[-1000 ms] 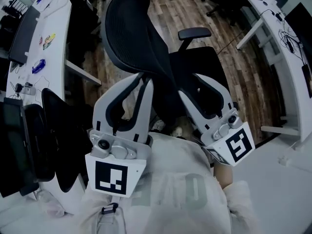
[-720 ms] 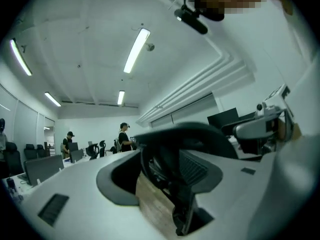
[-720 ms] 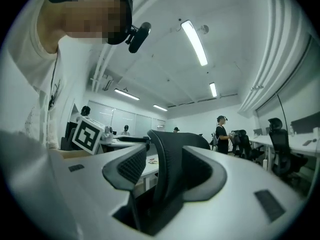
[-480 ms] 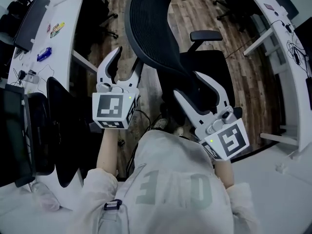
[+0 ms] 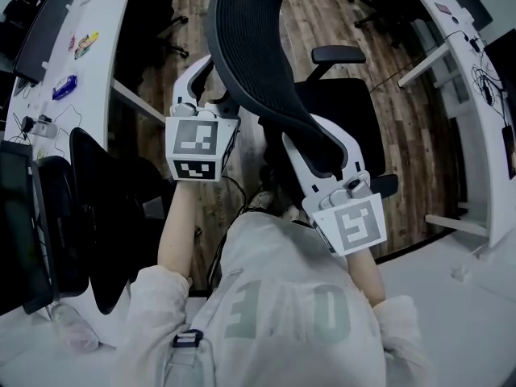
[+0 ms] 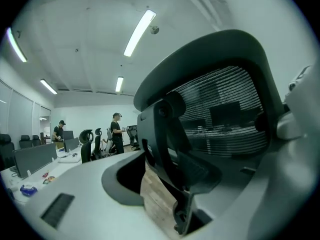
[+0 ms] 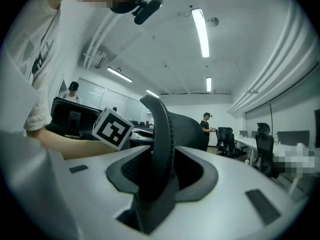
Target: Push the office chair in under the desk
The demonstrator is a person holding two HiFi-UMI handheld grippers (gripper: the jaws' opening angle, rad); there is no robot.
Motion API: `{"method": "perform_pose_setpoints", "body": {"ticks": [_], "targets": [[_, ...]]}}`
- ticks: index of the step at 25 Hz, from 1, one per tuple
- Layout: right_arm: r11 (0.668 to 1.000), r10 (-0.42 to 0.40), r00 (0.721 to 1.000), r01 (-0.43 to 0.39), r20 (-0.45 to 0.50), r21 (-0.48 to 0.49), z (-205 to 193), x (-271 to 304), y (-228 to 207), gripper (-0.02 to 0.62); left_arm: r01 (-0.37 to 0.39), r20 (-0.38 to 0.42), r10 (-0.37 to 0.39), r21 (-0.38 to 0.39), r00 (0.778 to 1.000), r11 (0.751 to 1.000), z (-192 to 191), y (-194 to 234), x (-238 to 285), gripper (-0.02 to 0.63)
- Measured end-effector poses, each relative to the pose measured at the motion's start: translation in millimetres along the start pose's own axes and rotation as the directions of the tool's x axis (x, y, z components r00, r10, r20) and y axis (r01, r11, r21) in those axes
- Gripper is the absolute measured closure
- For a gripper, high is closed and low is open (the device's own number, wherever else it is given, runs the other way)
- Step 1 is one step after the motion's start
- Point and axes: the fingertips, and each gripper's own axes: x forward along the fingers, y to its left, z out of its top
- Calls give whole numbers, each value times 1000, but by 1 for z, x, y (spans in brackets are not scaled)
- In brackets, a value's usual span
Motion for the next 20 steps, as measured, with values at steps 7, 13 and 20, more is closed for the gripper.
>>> {"method": "perform_pose_setpoints", "body": {"ticks": [7,13,20], "targets": [[999,19,1000,-20,6,48,3,3,3,465,-6,24,6,12,1000,1000,4,-6,5,465],[999,25,1000,-25,10,38,5,-1,0,467,-17,31,17,14,999,1000,8,-9,7,468],[998,14,1000,-15,24,59,4,-11,-9,477,8,18,-8,32,1000,999,11,-21,10,470]]}}
